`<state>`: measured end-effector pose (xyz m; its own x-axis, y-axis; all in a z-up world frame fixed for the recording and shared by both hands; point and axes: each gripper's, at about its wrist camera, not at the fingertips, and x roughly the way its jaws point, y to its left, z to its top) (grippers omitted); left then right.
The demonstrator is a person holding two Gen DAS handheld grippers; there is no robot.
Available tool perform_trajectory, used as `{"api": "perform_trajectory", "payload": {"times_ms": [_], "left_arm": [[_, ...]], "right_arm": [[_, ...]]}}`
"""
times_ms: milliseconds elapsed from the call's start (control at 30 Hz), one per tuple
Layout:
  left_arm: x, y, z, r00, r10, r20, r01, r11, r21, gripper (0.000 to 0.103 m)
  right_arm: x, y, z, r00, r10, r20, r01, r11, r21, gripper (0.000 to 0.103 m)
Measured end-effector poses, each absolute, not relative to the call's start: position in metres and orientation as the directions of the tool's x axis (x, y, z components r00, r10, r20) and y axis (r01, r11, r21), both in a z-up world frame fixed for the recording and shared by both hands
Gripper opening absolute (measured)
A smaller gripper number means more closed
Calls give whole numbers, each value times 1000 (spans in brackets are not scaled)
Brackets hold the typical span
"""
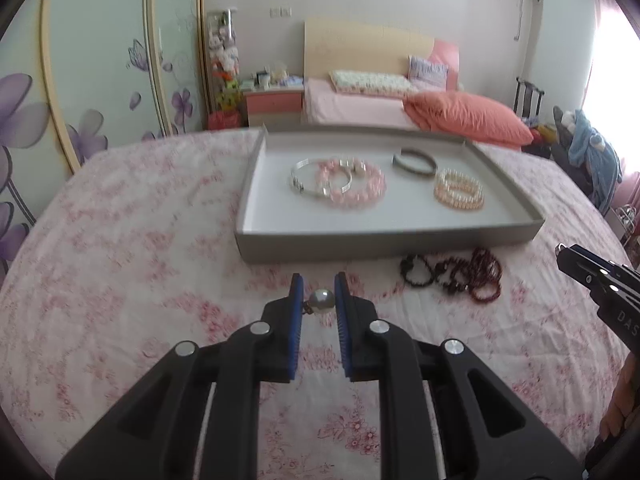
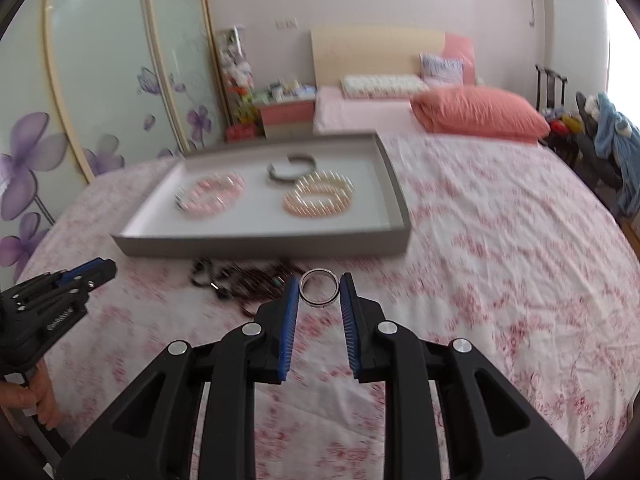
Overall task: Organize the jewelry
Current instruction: 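Carry the pearl earring with the left tool while the right tool carries the silver ring over the tray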
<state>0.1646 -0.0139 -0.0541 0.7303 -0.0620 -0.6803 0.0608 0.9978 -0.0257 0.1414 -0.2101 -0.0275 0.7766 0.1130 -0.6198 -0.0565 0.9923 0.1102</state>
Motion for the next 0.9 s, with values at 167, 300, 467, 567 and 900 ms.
{"api": "perform_trajectory", "payload": {"times_ms": [167, 300, 467, 567, 900], "left_arm": [[153, -15, -35, 787, -48, -615, 52, 999, -12, 17], [146, -16, -24, 825, -38, -564, 45, 999, -1, 17], [136, -19, -11, 864, -26, -502, 40, 999, 17, 17], [134, -20, -6, 879, -23, -476, 39, 999, 23, 17], [131, -25, 0, 901, -24, -434, 45, 998, 37, 17]], "right_arm": [[128, -198, -2, 839, 136, -528, -97, 990, 101, 22], [118, -194, 13, 879, 139, -457, -114, 990, 83, 22], [108, -191, 24, 917, 132, -375, -117, 991, 62, 22], [106, -192, 28, 933, 127, -336, -114, 992, 59, 22], [107, -193, 30, 944, 123, -306, -107, 992, 68, 22]]}}
